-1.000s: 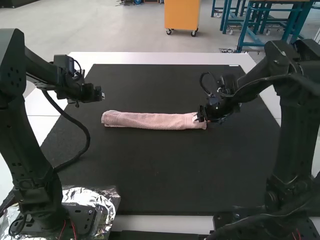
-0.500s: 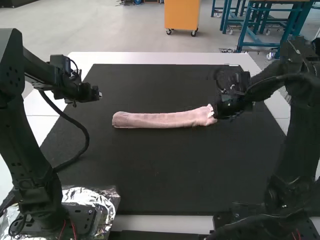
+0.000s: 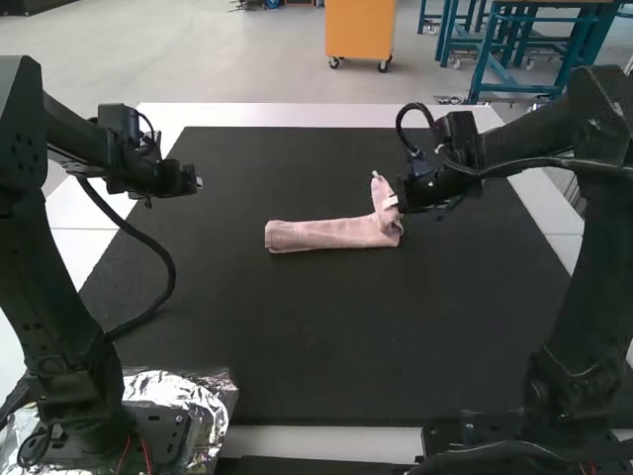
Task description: Fold the towel.
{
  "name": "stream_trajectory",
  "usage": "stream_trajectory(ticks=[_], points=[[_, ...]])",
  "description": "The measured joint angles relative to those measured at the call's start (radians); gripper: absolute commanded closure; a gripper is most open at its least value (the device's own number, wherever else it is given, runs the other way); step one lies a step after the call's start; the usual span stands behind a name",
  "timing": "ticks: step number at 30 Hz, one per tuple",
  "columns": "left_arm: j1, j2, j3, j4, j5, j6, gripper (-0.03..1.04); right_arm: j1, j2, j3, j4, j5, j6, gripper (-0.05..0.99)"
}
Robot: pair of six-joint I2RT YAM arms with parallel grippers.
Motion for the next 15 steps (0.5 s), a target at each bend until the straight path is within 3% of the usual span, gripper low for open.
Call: stream_trajectory(ticks=[5, 15], points=[[-0.022, 0.000, 0.000, 0.013, 0.000, 0.000, 0.04, 0.107, 0.037, 0.005, 0.074, -0.004, 0.043, 0.96], [-0.024, 0.000, -0.021, 0.034, 0.000, -0.011, 0.04, 0.241, 0.179, 0.102, 0.109, -0.004, 0.087, 0.96]])
